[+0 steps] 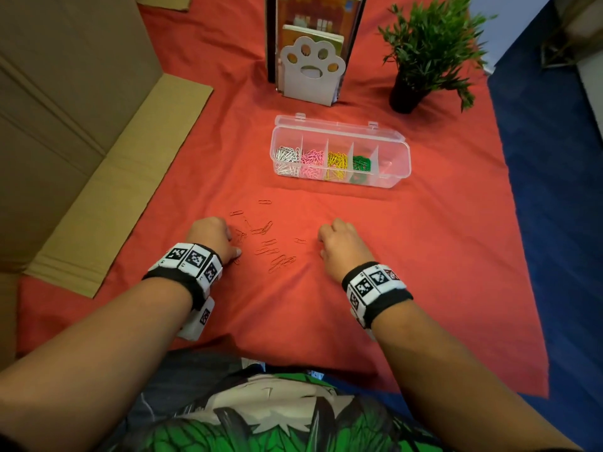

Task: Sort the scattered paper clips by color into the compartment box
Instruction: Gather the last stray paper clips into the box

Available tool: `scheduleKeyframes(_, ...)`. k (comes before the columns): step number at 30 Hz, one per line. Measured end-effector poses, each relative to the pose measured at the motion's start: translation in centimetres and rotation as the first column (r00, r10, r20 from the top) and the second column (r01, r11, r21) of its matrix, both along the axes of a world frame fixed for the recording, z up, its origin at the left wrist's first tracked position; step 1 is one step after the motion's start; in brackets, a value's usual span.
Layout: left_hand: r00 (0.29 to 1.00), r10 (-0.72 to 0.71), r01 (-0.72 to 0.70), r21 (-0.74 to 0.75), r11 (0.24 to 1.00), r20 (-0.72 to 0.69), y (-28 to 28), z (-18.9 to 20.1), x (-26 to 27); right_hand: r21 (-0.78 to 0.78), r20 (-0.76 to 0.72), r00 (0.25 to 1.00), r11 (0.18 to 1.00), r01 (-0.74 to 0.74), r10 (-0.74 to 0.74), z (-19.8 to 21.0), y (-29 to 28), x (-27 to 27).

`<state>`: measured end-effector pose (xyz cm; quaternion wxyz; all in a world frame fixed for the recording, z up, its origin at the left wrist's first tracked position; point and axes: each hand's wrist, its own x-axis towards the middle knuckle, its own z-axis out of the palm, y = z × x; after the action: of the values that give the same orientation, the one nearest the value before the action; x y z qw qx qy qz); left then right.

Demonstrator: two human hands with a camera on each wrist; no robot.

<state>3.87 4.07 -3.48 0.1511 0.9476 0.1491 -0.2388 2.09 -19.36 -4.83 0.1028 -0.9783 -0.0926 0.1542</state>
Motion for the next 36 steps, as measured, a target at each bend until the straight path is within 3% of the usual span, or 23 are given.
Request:
scheduleKeyframes(7,0.999,0.025,-0.023,-0.106,0.994,0.022,-1.6,-0.1,-0.6,-0.028,-0.028,1.0,1.0,0.012,-0.013,-0.1,0.6,-0.9)
scheduleKeyframes(9,0.995,0.052,-0.037,-0.167,0.985,0.084,-2.1,-0.5,-0.8,0.112,-0.103,0.988,0.986,0.127,-0.115,-0.2,0.4,-0.4)
scheduleKeyframes(11,0.985,0.13,-0.09,-0.292,0.952,0.118,-2.3,-1.0,-0.7,0.307,-0.238,0.938,0.896,0.32,-0.254,-0.2,0.4,0.2)
scheduleKeyframes(14,0.962,0.264,-0.18,-0.55,0.816,0.077,-2.2,-1.4,-0.4,0.47,-0.479,0.823,0.703,0.535,-0.306,0.5,1.1,0.5)
scheduleKeyframes(15,0.952,0.302,-0.207,-0.606,0.768,0.057,-2.3,-1.3,-0.3,0.475,-0.513,0.812,0.695,0.539,-0.279,0.7,1.4,0.5)
scheduleKeyframes(17,0.915,0.402,-0.303,-0.695,0.652,-0.023,-2.3,-0.9,-0.1,0.457,-0.478,0.853,0.77,0.446,-0.211,0.7,2.3,0.3)
scheduleKeyframes(21,0.765,0.552,-0.546,-0.788,0.284,-0.331,-1.9,0.2,0.1,0.325,-0.263,0.962,0.932,0.163,-0.076,-0.5,4.4,-0.3)
scheduleKeyframes(22,0.737,0.568,-0.567,-0.793,0.222,-0.368,-1.7,0.2,0.1,0.295,-0.214,0.977,0.952,0.084,-0.02,-0.8,4.8,-0.5)
scheduleKeyframes(24,0.691,0.609,-0.597,-0.782,0.177,-0.389,-1.4,0.1,0.3,0.219,-0.102,0.988,0.972,-0.088,0.112,-1.1,5.7,-1.1)
scheduleKeyframes(25,0.694,0.62,-0.598,-0.772,0.215,-0.365,-1.4,0.0,0.2,0.177,-0.053,0.984,0.972,-0.158,0.17,-1.2,5.9,-1.4)
scheduleKeyframes(26,0.738,0.612,-0.567,-0.753,0.335,-0.283,-1.3,-0.4,0.1,0.14,-0.019,0.977,0.968,-0.206,0.211,-1.3,6.0,-1.6)
scheduleKeyframes(28,0.921,0.389,-0.323,-0.569,0.756,-0.005,-1.0,-1.1,-0.4,0.098,0.008,0.974,0.969,-0.226,0.226,-1.5,5.9,-1.8)
scheduleKeyframes(29,0.971,0.222,-0.163,-0.427,0.89,0.092,-0.9,-1.7,-0.7,0.091,0.011,0.979,0.975,-0.204,0.204,-1.5,5.5,-1.7)
scheduleKeyframes(31,0.986,-0.017,0.06,-0.262,0.963,0.167,-1.1,-2.5,-1.5,0.091,-0.001,0.992,0.988,-0.128,0.128,-1.6,4.2,-1.4)
scheduleKeyframes(36,0.957,-0.153,0.204,-0.193,0.96,0.248,-3.3,-2.6,-1.8,0.093,-0.082,0.995,0.994,0.057,-0.049,-1.5,0.0,-0.7)
